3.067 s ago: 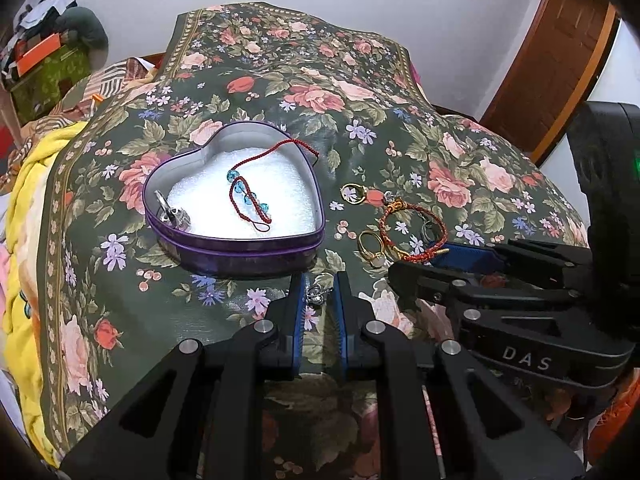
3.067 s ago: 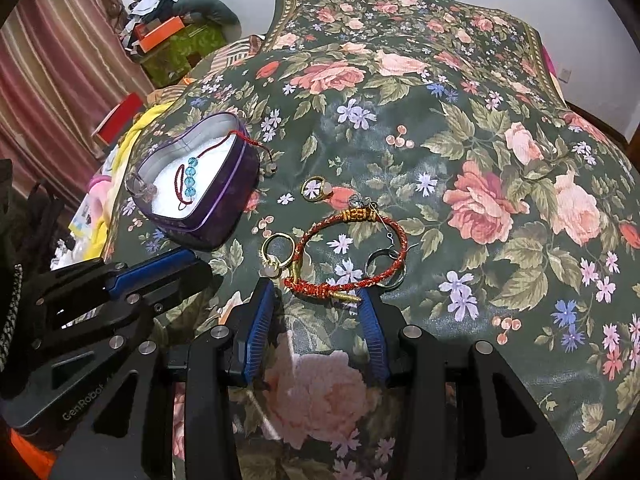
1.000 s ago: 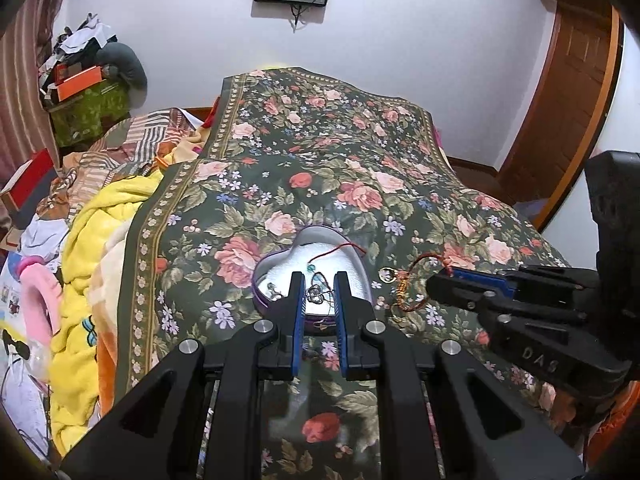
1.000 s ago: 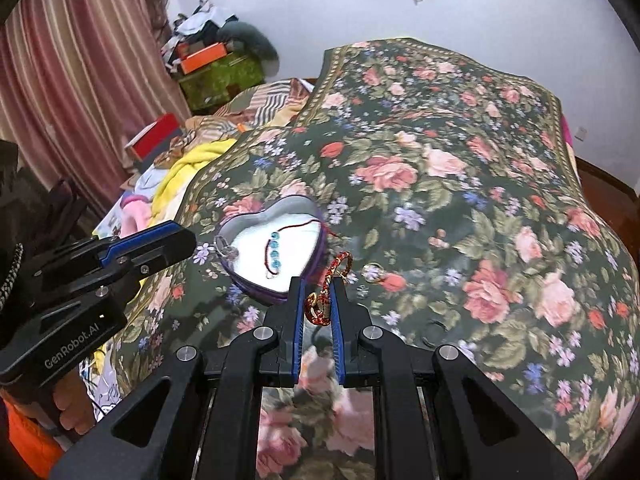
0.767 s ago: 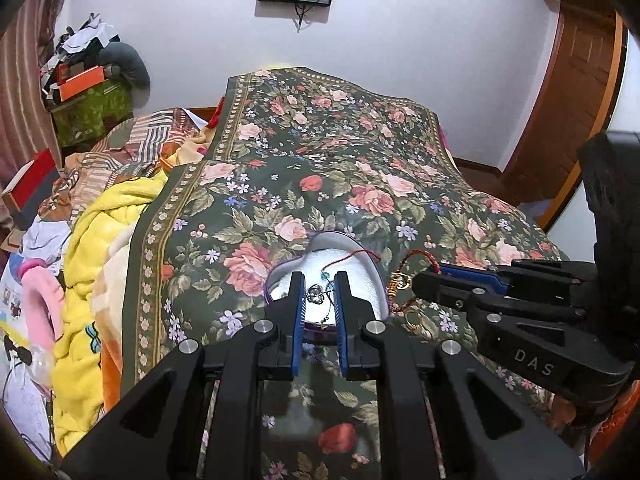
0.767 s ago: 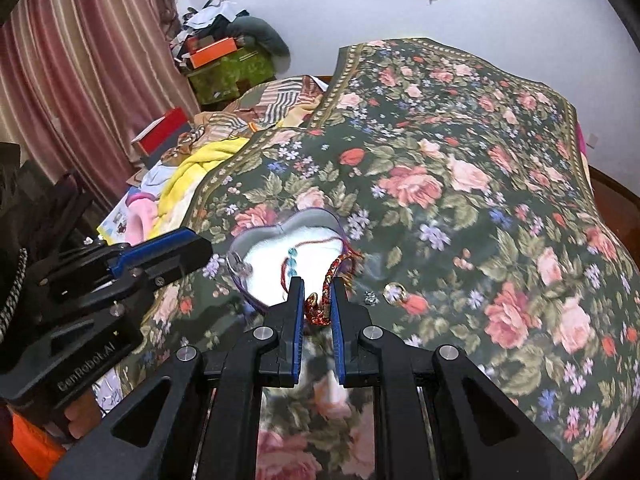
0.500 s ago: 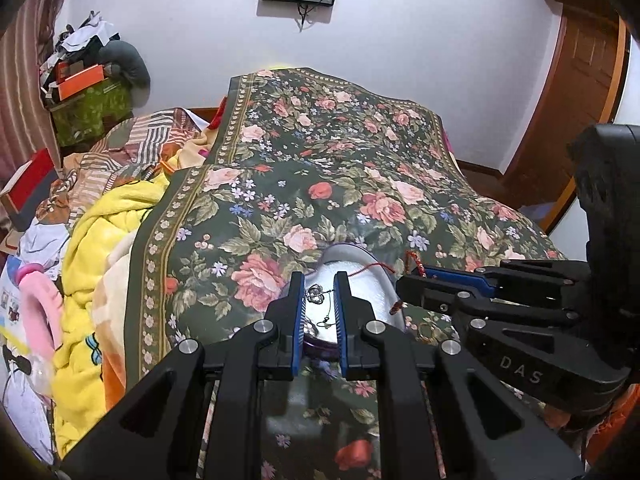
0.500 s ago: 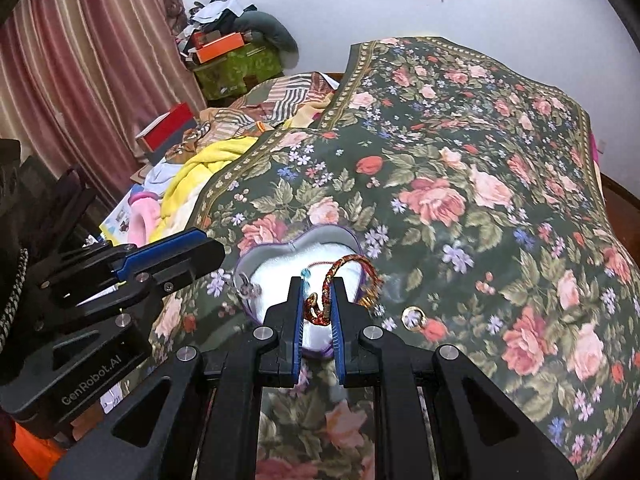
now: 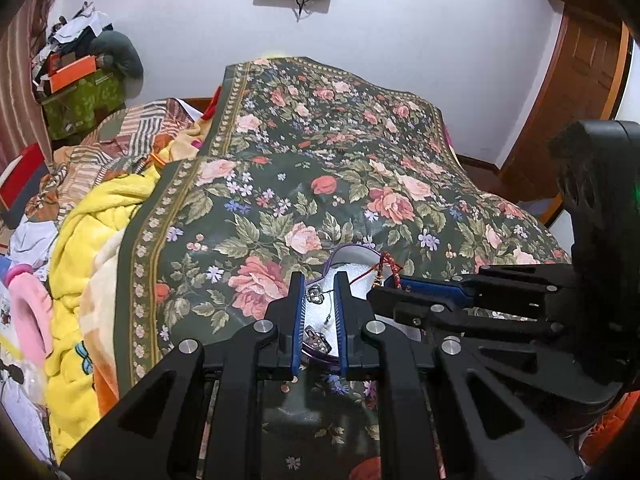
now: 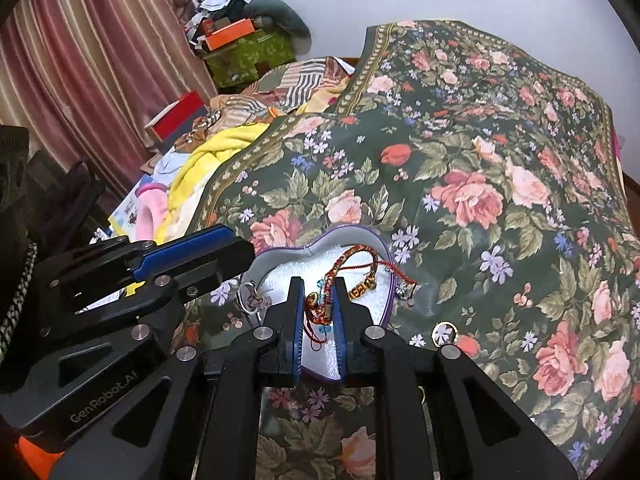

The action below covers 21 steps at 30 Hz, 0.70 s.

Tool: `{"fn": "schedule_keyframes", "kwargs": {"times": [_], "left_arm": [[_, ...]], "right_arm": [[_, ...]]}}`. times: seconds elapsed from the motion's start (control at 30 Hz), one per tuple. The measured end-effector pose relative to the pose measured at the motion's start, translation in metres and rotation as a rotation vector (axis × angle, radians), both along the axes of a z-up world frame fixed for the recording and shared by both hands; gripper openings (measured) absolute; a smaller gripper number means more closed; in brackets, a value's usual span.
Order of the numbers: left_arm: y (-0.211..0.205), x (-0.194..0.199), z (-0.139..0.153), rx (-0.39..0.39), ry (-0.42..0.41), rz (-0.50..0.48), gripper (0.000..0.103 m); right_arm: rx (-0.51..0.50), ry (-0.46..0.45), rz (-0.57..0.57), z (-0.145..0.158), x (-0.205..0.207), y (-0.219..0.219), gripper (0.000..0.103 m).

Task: Organize jewelry
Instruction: 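Open the right tool to drop the bracelet into the tin while the left tool releases its piece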

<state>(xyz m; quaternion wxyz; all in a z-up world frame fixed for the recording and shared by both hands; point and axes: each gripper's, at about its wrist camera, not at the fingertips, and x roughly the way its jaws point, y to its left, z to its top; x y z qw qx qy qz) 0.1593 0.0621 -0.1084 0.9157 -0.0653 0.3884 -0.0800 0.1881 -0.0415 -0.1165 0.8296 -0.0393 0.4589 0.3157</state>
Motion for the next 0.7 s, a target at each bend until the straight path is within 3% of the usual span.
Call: {"fn": "schedule_keyframes", "kwargs": {"times": [0.5,0.67,0.7], "left_arm": [[-0.001,0.008,-0.003,-0.012,0.027,-0.016,0.012],[0.002,0.006,0.002,-0.016,0.025,-0.002,0.013],[0.003,0.005,0.003,-0.017,0.024,0.001,0.013]], "right_arm": [[-0.02,0.038,0.025,-0.001,-0.005,-0.014,0.021],[-0.01,0.022,0.005,0.006,-0.009,-0.024,0.043],[-0.011,0.018,0.002,0.007,-0.01,-0.025,0.044]]}}
